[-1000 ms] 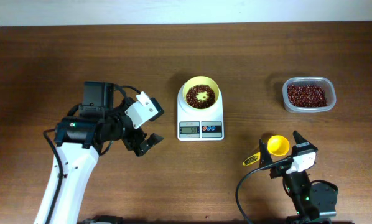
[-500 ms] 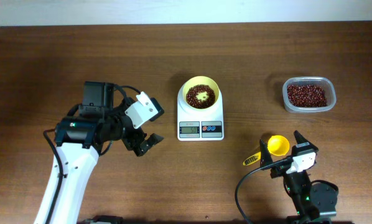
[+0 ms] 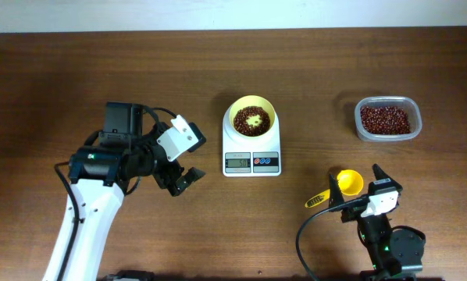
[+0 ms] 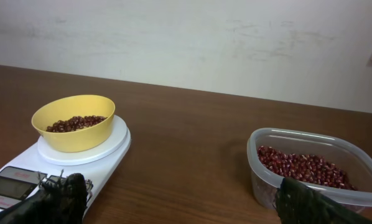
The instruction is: Scoop item into bowl and weigh 50g on scale
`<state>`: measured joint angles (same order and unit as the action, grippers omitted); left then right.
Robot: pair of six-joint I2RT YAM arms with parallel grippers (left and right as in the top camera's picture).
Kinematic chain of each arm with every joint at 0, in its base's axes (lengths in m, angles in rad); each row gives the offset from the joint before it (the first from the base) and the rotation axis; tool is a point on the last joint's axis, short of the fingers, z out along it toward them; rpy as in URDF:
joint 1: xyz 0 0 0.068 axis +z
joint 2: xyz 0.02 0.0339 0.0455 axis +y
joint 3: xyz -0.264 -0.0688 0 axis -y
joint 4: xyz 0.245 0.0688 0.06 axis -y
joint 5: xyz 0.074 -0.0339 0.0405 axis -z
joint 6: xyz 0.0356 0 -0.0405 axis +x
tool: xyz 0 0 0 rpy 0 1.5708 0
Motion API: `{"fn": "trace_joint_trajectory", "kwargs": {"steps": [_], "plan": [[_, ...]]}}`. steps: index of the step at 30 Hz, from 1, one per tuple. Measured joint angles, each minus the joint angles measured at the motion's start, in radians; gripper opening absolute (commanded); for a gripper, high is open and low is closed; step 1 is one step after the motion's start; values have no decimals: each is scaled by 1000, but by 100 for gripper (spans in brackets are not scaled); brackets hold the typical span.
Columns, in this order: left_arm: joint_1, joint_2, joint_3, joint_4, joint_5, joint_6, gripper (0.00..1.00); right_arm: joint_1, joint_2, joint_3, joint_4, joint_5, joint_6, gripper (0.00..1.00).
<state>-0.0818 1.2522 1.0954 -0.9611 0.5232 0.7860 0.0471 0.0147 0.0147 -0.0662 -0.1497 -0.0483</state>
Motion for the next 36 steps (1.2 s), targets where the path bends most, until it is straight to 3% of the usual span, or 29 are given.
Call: {"fn": "trace_joint_trajectory", "kwargs": {"steps": [36], "plan": [[8,0,0,-29,0,-9,99,0,0,0,0,-1,-1,99]]}}
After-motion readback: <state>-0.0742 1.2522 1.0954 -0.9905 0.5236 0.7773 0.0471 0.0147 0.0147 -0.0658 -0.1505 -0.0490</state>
